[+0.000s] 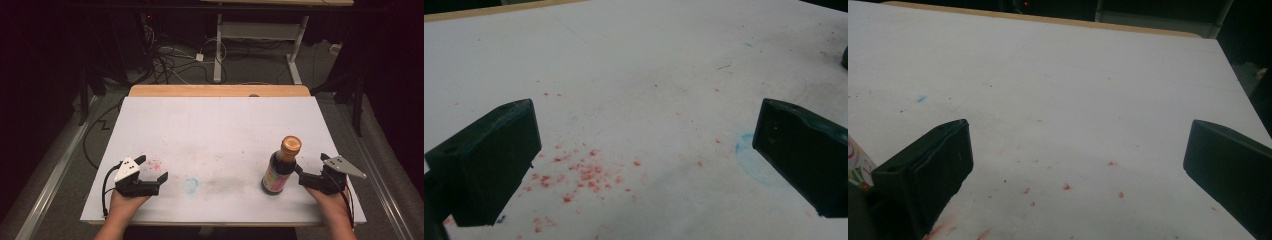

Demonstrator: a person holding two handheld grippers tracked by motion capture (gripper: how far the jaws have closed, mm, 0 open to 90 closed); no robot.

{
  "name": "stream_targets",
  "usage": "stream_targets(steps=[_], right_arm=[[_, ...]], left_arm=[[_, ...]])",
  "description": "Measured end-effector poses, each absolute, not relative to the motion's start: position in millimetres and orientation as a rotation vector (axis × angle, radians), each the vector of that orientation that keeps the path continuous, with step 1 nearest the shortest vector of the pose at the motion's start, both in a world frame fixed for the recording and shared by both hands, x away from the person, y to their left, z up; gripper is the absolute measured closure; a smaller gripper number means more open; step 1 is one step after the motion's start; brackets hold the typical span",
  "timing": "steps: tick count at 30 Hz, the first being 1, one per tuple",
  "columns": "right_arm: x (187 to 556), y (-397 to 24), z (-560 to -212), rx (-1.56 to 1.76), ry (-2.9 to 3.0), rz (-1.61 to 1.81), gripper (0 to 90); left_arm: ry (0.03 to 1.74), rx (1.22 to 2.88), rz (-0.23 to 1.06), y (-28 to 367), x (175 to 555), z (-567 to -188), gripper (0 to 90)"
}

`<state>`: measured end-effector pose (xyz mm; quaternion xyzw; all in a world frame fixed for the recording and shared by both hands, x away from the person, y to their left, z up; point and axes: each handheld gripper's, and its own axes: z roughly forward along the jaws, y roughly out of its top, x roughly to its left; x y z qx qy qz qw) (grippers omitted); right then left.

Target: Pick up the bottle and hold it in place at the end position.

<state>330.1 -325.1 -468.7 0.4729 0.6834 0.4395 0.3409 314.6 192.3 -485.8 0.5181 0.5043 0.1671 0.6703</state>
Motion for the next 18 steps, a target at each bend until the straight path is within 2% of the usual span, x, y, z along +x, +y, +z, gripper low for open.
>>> stream_targets(steps=[18], right_arm=[[322.7, -331.8, -464.2, 1.234, 1.758, 1.152, 0.3]], left_arm=[[1.147, 1.140, 0.364, 194.9, 317.5, -482.7, 0.0]])
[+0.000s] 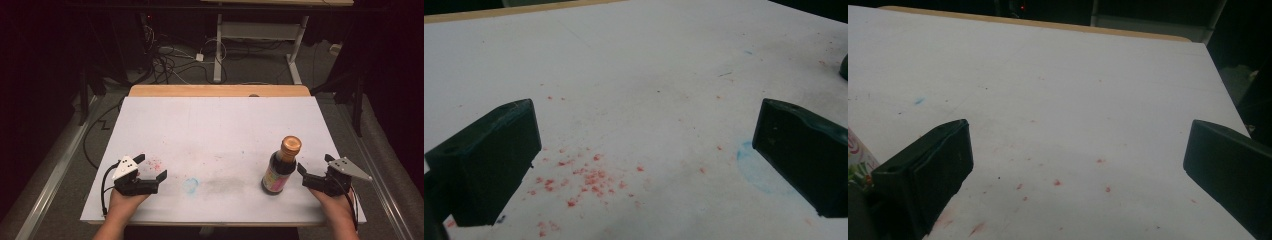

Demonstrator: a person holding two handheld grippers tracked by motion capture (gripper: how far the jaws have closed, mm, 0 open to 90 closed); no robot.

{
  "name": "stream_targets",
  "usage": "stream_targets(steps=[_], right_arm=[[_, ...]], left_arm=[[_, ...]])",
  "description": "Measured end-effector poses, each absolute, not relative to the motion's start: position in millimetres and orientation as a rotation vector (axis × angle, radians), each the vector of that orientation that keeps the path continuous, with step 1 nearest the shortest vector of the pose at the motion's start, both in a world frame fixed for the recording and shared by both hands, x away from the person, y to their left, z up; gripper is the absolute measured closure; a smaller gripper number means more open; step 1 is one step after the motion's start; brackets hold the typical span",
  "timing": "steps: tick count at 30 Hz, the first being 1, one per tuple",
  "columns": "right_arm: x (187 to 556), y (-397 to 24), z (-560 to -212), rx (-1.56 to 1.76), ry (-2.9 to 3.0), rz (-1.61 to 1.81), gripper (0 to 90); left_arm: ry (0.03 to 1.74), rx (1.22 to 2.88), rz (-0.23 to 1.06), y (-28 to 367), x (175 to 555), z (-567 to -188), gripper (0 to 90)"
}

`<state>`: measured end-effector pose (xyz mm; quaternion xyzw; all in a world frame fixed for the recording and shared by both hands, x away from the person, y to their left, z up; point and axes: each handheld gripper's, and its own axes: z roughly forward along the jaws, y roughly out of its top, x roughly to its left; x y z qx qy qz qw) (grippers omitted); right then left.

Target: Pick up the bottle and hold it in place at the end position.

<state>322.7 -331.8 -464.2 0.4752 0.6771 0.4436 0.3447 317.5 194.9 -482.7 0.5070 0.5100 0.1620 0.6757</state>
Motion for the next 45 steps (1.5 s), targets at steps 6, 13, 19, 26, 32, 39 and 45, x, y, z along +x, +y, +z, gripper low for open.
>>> stream_targets(steps=[6, 13, 19, 26, 32, 39, 45], right_arm=[[317.6, -331.2, -459.8, 1.229, 1.775, 1.175, 0.3], [306.1, -329.0, -448.6, 1.211, 1.788, 1.259, 0.3], [297.2, -325.9, -439.9, 1.182, 1.803, 1.319, 0.3], [286.8, -318.7, -434.5, 1.145, 1.836, 1.369, 0.3], [280.2, -311.2, -433.6, 1.108, 1.874, 1.396, 0.3], [278.4, -299.2, -432.3, 1.046, 1.917, 1.435, 0.3], [279.4, -289.4, -433.2, 1.026, 1.948, 1.444, 0.3]], left_arm=[[1.139, 1.146, 0.384, 196.7, 317.6, -482.8, 0.0], [1.147, 1.177, 0.412, 195.9, 318.3, -484.2, 0.0], [1.146, 1.182, 0.375, 197.7, 317.7, -484.5, 0.0], [1.157, 1.191, 0.372, 197.8, 319.1, -487.5, 0.0], [1.154, 1.182, 0.380, 199.9, 319.6, -488.0, 0.0], [1.151, 1.181, 0.373, 200.8, 319.5, -488.3, 0.0], [1.142, 1.188, 0.363, 198.3, 318.6, -489.2, 0.0]])
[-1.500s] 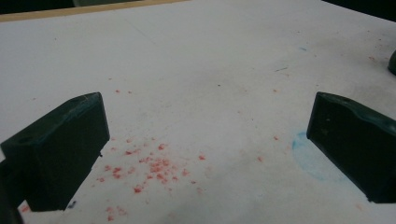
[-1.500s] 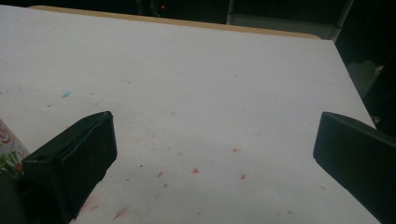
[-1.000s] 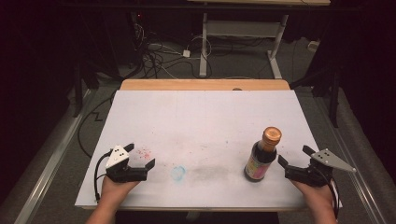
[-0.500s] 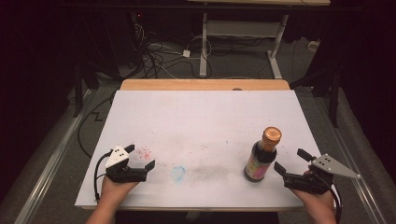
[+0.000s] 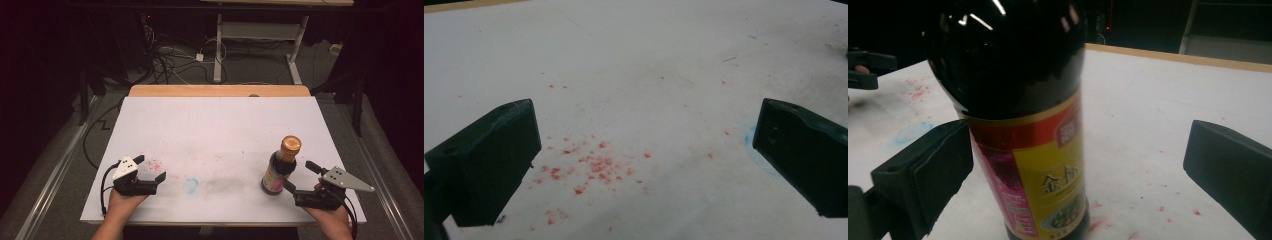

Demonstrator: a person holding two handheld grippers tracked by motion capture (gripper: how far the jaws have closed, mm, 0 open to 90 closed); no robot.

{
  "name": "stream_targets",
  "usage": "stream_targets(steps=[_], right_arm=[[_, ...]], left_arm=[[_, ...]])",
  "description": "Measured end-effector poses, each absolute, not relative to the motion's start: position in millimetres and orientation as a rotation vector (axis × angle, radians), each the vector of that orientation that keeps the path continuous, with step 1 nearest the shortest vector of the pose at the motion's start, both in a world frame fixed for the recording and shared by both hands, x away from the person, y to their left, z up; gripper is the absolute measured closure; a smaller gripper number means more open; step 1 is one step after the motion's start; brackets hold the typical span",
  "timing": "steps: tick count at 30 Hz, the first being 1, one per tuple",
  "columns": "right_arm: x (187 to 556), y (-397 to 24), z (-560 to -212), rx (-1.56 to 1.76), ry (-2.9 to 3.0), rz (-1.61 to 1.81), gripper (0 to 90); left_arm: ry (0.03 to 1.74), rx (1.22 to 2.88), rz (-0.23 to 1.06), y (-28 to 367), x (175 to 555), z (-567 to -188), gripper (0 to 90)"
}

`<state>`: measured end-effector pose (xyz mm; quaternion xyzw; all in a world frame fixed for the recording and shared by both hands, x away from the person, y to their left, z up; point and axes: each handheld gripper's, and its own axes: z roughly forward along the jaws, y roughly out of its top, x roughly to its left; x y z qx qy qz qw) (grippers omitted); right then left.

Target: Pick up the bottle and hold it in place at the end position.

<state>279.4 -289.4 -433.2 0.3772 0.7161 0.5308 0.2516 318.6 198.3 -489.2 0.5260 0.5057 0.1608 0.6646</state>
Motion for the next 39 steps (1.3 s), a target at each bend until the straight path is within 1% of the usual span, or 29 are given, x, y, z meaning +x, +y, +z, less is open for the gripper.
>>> stream_targets(steps=[6, 18, 29, 30, 31, 34, 39], right_arm=[[282.6, -276.5, -437.0, 1.004, 1.988, 1.427, 0.6], [293.0, -257.6, -446.5, 0.990, 2.047, 1.413, 5.8], [299.1, -251.9, -454.2, 0.988, 2.056, 1.399, 18.7], [299.1, -251.9, -454.2, 0.988, 2.056, 1.399, 18.7], [299.1, -252.0, -454.0, 0.986, 2.048, 1.403, 22.2], [299.9, -252.2, -453.5, 0.979, 2.043, 1.401, 25.5], [299.5, -250.0, -451.8, 0.971, 2.035, 1.403, 28.1]], left_arm=[[1.137, 1.189, 0.354, 198.1, 318.2, -490.1, 0.0], [1.137, 1.201, 0.352, 197.6, 316.0, -491.8, 0.0], [1.135, 1.190, 0.343, 197.5, 314.7, -492.4, 0.0], [1.135, 1.190, 0.343, 197.4, 314.7, -492.5, 0.0], [1.136, 1.193, 0.344, 197.3, 314.8, -492.6, 0.0], [1.135, 1.193, 0.346, 197.3, 314.6, -492.7, 0.0], [1.134, 1.193, 0.346, 197.3, 314.5, -492.7, 0.0]])
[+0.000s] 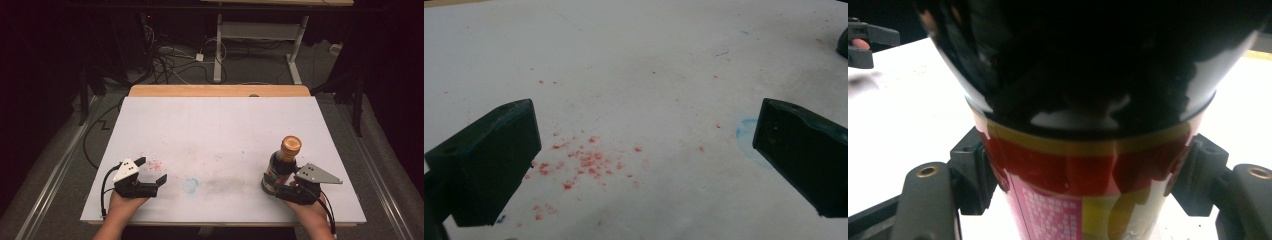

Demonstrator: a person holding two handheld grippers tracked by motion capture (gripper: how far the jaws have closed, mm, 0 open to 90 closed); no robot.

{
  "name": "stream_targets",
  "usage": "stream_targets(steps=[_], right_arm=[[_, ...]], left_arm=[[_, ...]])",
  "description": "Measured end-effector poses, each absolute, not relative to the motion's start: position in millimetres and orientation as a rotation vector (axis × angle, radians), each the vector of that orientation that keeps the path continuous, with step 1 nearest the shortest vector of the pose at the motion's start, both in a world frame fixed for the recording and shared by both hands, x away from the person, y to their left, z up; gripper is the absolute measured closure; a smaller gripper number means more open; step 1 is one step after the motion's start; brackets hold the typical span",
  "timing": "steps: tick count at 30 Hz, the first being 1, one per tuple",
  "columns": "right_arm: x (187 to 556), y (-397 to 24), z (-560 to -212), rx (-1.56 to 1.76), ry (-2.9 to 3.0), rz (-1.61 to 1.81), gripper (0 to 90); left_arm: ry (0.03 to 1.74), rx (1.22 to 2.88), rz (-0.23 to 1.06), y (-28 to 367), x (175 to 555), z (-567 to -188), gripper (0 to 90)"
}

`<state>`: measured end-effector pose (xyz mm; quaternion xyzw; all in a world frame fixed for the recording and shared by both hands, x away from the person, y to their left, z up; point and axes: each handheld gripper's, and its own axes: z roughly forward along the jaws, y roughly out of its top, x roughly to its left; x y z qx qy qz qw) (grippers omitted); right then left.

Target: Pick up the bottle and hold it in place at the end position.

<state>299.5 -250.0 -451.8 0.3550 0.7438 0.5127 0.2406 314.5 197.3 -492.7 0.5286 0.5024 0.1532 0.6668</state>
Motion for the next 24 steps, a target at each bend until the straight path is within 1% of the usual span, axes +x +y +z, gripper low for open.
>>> stream_targets(steps=[6, 12, 24], right_arm=[[297.9, -247.2, -450.3, 0.950, 2.028, 1.361, 31.3], [299.3, -241.4, -447.2, 0.937, 2.035, 1.326, 32.2], [321.6, -227.7, -440.3, 0.942, 2.035, 1.311, 32.6]], left_arm=[[1.135, 1.197, 0.346, 197.0, 314.6, -492.9, 0.0], [1.132, 1.198, 0.344, 197.3, 314.5, -492.9, 0.0], [1.133, 1.194, 0.335, 197.5, 314.6, -492.6, 0.0]])
